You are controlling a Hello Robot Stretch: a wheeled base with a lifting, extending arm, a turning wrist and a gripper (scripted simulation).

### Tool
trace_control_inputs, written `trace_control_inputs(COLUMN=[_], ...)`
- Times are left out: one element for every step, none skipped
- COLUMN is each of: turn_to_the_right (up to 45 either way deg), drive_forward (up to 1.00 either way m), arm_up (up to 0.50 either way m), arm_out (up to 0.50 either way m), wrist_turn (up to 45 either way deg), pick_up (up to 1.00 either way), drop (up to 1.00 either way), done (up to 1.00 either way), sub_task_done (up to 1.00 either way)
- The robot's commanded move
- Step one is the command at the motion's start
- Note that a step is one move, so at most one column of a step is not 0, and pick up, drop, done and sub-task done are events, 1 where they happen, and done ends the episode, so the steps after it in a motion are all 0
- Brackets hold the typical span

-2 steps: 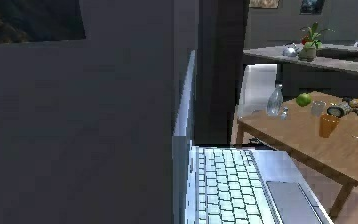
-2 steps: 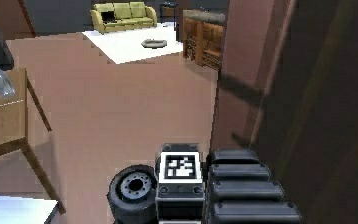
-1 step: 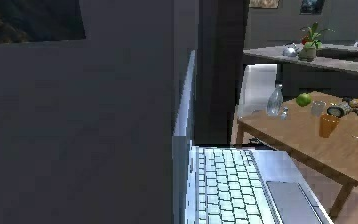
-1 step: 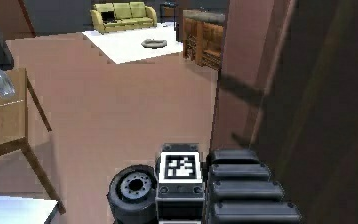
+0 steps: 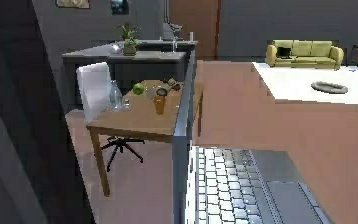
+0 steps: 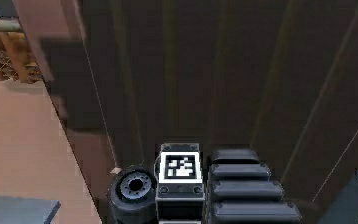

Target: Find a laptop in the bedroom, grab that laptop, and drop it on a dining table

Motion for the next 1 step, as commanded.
trace_control_inputs(turn_to_the_right=[27.0], drive_forward=[0.0], arm_up=[0.0], arm_out=[0.0], wrist_turn=[0.0], pick_up=[0.0], drop=[0.0], done=[0.0], sub_task_done=[0.0])
